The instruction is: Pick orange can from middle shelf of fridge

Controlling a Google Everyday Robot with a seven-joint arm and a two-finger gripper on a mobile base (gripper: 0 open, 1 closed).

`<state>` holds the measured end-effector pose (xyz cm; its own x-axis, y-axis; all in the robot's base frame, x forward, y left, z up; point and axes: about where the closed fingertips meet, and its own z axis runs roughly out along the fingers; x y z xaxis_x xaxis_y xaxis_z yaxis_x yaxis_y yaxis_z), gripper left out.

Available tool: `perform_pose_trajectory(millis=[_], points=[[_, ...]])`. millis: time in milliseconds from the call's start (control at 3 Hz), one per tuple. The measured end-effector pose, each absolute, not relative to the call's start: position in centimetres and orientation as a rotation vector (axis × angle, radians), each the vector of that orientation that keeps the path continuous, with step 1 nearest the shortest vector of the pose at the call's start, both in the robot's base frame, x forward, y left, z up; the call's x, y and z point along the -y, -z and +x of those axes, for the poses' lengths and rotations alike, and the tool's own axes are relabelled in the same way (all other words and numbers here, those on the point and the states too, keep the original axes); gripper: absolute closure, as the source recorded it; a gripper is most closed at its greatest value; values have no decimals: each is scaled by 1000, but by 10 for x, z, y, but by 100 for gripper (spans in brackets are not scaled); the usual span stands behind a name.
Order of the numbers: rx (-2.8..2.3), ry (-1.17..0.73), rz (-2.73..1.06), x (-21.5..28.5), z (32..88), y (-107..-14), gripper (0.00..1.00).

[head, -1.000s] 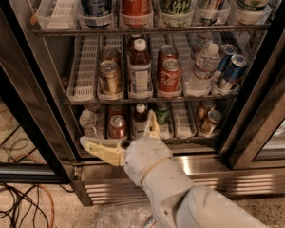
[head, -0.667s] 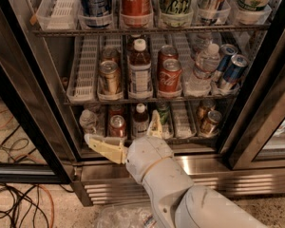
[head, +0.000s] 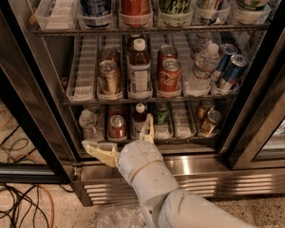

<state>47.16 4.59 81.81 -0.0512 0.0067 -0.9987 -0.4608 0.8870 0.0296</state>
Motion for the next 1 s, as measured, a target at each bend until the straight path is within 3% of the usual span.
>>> perform_pose_trajectory(millis=[667,1000], points=[[-1430,-75,-497,-54,516,-811,0],[-1409,-69,-502,-56,515,-815,0]])
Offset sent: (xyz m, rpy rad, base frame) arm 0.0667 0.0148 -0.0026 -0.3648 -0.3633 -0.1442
